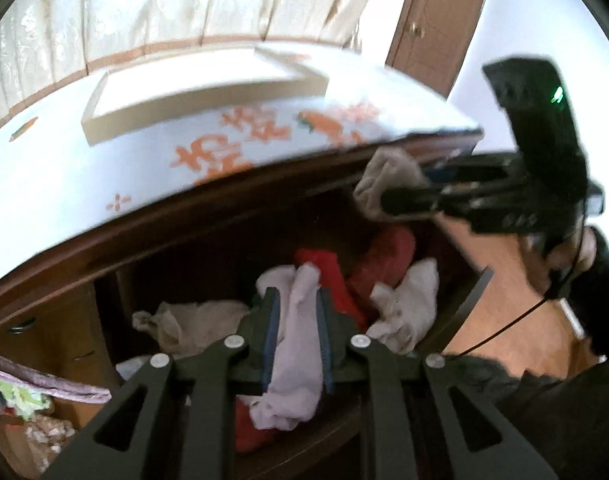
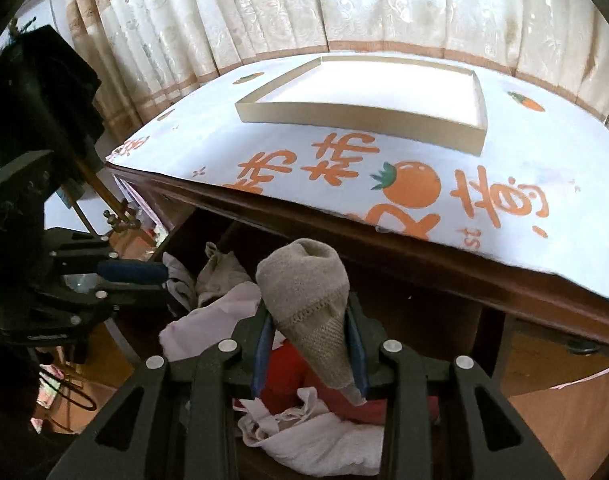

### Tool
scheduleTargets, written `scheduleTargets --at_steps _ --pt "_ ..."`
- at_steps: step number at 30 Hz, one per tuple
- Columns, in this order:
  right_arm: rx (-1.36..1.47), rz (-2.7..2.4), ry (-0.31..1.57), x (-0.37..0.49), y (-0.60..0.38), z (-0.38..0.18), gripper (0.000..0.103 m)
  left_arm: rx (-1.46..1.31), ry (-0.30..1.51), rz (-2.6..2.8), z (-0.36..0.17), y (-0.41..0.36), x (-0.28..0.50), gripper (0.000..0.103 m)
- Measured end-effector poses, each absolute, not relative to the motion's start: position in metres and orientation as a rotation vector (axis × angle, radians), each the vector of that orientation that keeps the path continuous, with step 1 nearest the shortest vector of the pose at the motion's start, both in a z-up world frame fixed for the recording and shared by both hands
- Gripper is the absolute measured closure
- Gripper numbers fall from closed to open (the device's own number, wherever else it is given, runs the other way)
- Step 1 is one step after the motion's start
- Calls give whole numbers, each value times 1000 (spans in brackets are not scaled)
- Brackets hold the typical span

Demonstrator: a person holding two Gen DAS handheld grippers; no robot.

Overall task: Take underwear out of drawer
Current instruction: 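Grasp the pink sock with the left tool while the right grasps the beige sock, then lift both socks out of the drawer and carry them over the tray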

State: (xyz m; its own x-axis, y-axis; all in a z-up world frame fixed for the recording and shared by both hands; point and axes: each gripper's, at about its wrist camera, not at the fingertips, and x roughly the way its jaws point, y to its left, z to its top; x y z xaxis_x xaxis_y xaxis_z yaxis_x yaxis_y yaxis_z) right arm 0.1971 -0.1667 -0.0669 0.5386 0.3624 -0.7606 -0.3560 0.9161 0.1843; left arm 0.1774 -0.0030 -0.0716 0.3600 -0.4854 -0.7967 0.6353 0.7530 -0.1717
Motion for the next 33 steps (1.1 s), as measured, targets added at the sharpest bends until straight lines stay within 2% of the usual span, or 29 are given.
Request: scheduleTargets --at_steps 3,4,5,7,10,12,14,15,22,24,26,33 --pt "11 432 922 188 -170 -73 67 222 999 -725 -93 -12 181 81" --pt "10 435 930 187 -169 -76 67 246 1011 -715 -100 -14 182 69" --pt "8 434 933 186 -169 -79 67 265 1026 -705 -107 -16 183 50" --pt "14 429 940 184 -171 -84 67 290 1059 -696 -119 -21 184 34" --pt "32 429 937 183 -172 -86 67 323 1095 -756 -132 -35 180 34" --pt "39 433 936 184 -172 -87 67 380 1085 -740 -139 -44 178 39" --pt "37 433 936 184 -172 -86 67 386 1119 -753 -148 -50 181 73" --pt "37 431 937 184 -172 -85 67 380 1157 -762 -155 -52 183 80" --pt "55 418 937 183 -179 -83 67 347 1229 -770 -173 -46 189 79" --pt "59 416 939 184 -179 -83 67 310 1227 -760 -170 -41 188 87" --pt "60 411 929 183 -180 -80 67 263 1210 -776 -161 -33 186 92" --pt "87 426 879 184 -185 -58 67 172 1050 -814 -97 -4 169 92"
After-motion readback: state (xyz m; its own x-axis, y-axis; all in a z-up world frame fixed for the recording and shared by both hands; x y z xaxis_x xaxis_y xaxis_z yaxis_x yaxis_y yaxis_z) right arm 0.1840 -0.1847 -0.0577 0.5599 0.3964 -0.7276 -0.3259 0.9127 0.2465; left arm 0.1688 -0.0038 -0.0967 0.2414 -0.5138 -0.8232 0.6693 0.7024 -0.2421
